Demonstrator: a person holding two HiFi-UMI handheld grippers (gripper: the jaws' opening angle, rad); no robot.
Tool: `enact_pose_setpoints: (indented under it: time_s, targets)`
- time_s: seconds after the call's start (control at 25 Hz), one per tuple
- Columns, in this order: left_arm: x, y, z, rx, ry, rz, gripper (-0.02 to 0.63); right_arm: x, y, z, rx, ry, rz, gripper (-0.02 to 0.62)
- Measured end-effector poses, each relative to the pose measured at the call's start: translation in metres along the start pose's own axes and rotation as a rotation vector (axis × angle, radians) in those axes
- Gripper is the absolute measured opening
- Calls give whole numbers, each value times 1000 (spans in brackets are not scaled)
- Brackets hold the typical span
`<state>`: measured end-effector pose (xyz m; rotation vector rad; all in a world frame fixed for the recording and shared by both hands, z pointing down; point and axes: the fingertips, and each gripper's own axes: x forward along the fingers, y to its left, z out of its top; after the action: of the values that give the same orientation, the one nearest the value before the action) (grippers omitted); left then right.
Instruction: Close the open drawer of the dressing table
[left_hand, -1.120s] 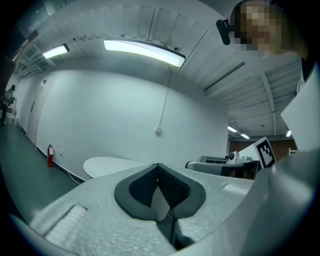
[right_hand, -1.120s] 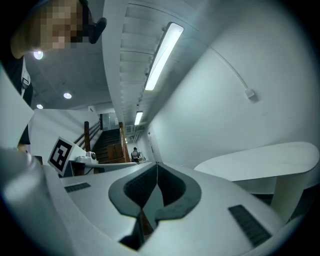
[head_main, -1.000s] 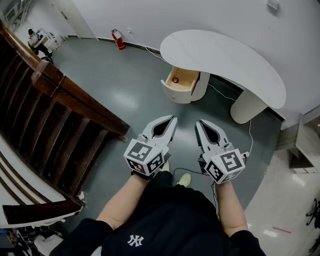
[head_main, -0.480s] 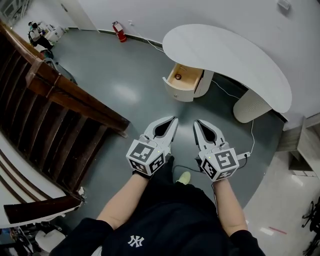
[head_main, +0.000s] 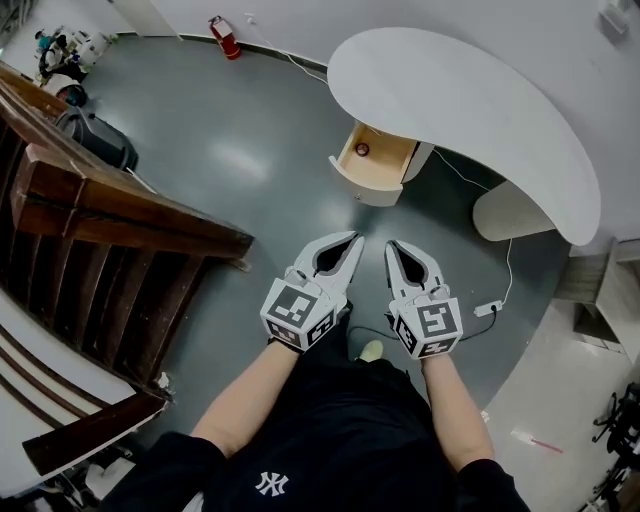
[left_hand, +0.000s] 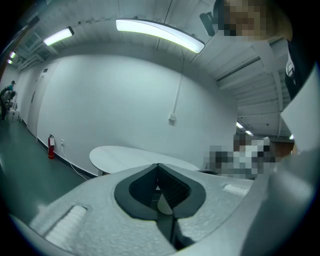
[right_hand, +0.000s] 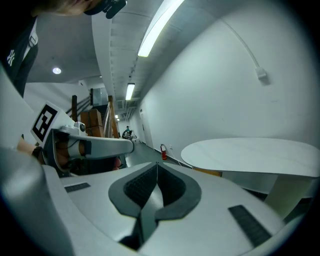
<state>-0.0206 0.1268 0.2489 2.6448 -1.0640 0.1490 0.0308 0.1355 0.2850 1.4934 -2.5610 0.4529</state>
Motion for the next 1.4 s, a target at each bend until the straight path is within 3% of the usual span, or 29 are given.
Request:
enact_pose_setpoints:
  time_s: [0.36, 0.8, 1.2, 1.4]
  targets:
    - [57, 97, -33, -12, 89, -83, 9, 111, -41, -51, 5, 115, -145, 15]
    - [100, 143, -112, -38, 167, -144, 9, 181, -75, -147, 83, 212, -224, 15]
    - [147, 187, -195, -62, 190, -102, 9, 232, -110, -242, 174, 238, -225, 15]
    - [161, 202, -219, -92, 186, -83, 9, 247, -121, -263, 197, 232, -237, 15]
